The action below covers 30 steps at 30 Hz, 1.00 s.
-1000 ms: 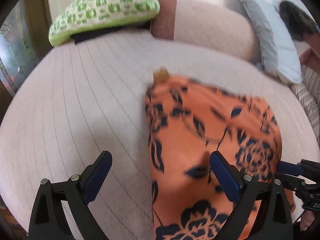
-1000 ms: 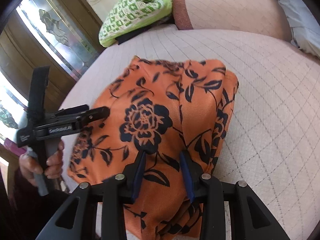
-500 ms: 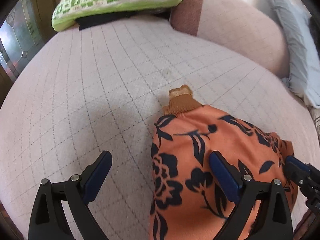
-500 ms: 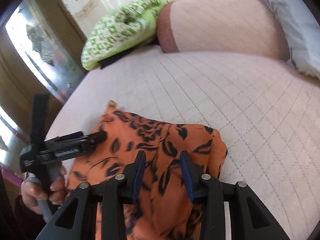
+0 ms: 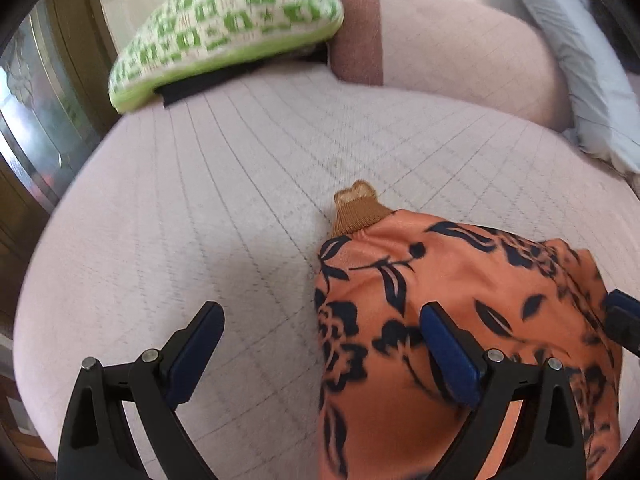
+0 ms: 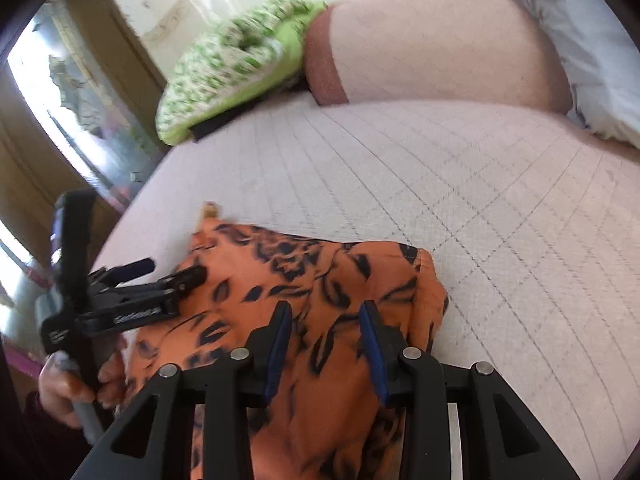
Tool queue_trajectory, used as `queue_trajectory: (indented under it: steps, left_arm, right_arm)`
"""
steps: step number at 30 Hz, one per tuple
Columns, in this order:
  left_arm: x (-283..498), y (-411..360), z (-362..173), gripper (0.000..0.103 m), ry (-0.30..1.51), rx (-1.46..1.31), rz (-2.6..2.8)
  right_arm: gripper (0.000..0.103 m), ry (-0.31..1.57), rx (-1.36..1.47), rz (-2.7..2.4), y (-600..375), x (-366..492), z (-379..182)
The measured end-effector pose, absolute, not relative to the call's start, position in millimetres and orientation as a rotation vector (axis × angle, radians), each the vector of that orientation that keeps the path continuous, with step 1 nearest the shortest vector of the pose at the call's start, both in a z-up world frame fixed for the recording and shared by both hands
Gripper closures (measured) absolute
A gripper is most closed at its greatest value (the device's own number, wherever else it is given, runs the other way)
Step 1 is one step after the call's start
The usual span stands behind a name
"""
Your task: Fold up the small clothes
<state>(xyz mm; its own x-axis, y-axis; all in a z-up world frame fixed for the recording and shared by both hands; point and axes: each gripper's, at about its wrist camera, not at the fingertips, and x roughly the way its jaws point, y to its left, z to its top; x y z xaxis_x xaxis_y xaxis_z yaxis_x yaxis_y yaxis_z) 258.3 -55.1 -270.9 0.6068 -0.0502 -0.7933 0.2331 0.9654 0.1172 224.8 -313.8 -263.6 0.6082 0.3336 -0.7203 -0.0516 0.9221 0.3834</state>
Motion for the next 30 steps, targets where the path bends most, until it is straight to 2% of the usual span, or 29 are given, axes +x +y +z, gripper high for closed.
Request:
queue_trajectory:
  steps: [8, 18, 24, 30]
  left_arm:
    - [194.6, -35.7, -263.4, 0.004, 0.916, 0.285, -0.110]
    - [135.4, -11.3, -283.1, 0.004, 0.917, 0.340, 0.066]
    - [117.1, -33.9, -299.9, 0.004, 0.780, 0.556, 0.126]
    - [120.2, -15.7, -302.4, 0.003, 0.809, 0.433, 0.101]
  right_arm:
    - [0.065, 0.836, 0.300, 0.326, -288.0, 155.4, -229.8]
    - [0.065, 0.986, 0.231, 0.327, -247.7, 105.8, -275.4]
    - [0.065, 0.978, 0.256, 0.311, -248.8, 95.7, -289.5]
    - [0.064, 0.949, 0.270, 0.282, -248.9, 76.5, -298.0]
